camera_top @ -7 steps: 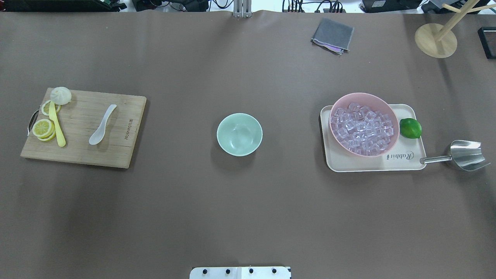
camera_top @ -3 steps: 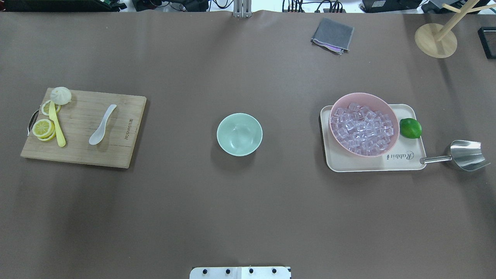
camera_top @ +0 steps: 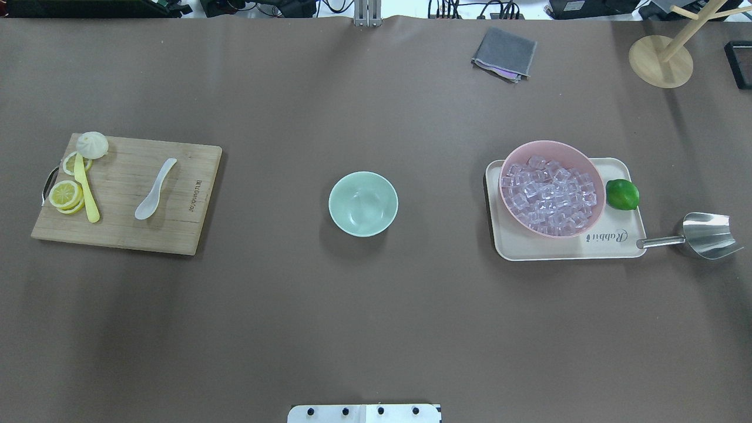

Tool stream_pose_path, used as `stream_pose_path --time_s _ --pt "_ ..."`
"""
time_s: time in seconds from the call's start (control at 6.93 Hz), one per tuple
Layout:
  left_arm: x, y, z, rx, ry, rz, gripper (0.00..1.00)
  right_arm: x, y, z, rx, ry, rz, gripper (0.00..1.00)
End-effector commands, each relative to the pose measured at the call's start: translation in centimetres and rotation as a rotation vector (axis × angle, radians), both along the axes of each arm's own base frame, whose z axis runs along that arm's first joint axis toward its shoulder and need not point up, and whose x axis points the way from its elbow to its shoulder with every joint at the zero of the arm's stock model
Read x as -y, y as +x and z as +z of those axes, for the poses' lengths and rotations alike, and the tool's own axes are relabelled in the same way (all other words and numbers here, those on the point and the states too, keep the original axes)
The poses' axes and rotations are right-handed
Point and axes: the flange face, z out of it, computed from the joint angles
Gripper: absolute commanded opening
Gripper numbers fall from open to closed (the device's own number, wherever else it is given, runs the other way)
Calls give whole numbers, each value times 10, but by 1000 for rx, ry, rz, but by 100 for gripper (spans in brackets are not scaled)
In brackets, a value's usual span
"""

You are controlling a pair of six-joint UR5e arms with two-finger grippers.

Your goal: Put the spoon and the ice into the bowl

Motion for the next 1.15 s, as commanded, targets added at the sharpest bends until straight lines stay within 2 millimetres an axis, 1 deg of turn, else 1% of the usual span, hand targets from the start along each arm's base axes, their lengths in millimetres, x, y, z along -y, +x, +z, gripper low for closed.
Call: stream_pose_path --time_s 0.0,0.14,0.43,0.72,0.87,1.01 --pt "3 1 -3 1 17 -2 98 0 -2 1 0 -4 -4 100" --pt "2 1 -7 -8 24 -1 98 0 -2 4 -2 -10 -5 100" --pt "3 1 -20 -20 95 -1 98 0 -5 5 -4 -9 -12 100" --pt "3 1 -19 -22 107 0 98 0 -5 4 -1 -10 -10 100" --pt "3 1 -19 -22 107 0 98 -5 -4 4 6 -10 -11 100" --pt "3 1 -22 -25 114 1 98 -16 -6 5 46 -20 -16 100"
